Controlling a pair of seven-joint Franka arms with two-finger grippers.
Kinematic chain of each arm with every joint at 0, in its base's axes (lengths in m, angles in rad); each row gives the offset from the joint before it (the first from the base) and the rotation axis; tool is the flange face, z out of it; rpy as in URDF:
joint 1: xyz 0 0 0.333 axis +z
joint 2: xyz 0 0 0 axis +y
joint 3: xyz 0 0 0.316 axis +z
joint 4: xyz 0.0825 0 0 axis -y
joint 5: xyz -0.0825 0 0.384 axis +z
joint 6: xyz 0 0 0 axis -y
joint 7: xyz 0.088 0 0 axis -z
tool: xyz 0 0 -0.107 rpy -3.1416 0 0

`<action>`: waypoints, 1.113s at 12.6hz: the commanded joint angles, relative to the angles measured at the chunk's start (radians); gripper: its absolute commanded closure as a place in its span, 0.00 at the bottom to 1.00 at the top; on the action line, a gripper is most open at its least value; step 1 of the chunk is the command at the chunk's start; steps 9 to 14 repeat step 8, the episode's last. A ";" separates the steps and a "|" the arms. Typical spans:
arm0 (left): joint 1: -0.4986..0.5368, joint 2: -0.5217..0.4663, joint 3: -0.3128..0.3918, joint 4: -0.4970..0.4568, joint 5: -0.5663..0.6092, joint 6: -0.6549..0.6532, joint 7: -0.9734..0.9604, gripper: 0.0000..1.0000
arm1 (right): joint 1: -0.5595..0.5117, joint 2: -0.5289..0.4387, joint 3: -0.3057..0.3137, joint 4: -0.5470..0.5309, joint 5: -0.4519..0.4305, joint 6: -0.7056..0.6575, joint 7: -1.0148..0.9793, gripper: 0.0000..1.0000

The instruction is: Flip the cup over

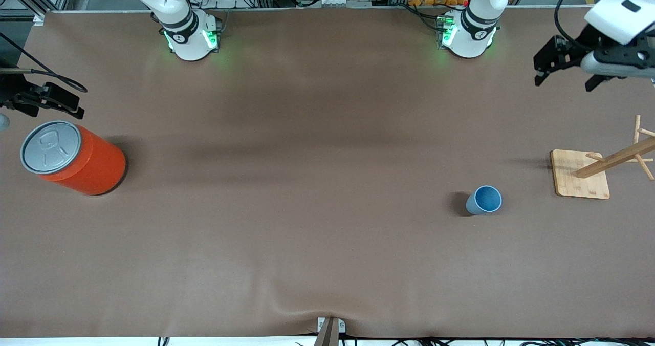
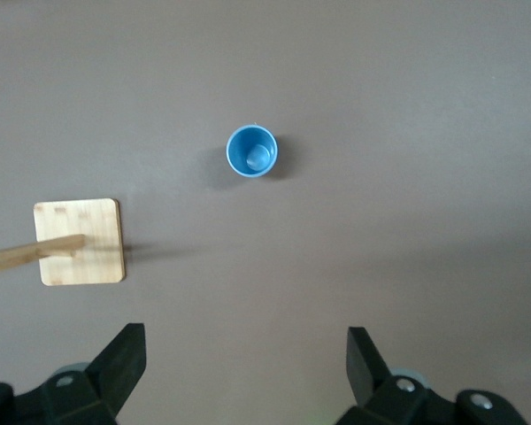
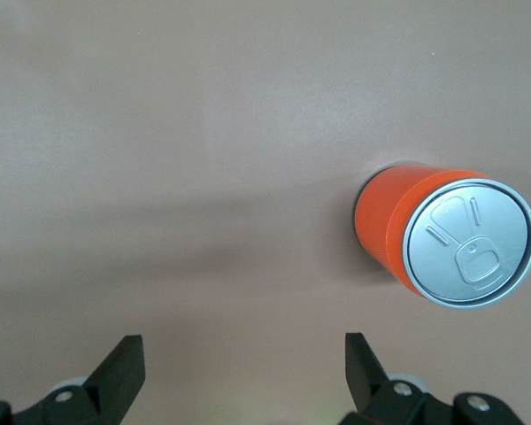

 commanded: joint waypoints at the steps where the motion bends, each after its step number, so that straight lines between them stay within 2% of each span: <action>1: -0.010 -0.050 0.036 -0.027 -0.012 -0.023 0.015 0.00 | -0.010 0.007 0.006 0.023 0.011 -0.016 0.014 0.00; 7: 0.007 -0.025 0.056 0.050 -0.018 -0.090 0.011 0.00 | -0.011 0.007 0.006 0.023 0.006 -0.016 0.014 0.00; 14: 0.016 -0.024 0.055 0.051 -0.019 -0.095 0.005 0.00 | -0.010 0.007 0.006 0.023 0.006 -0.016 0.014 0.00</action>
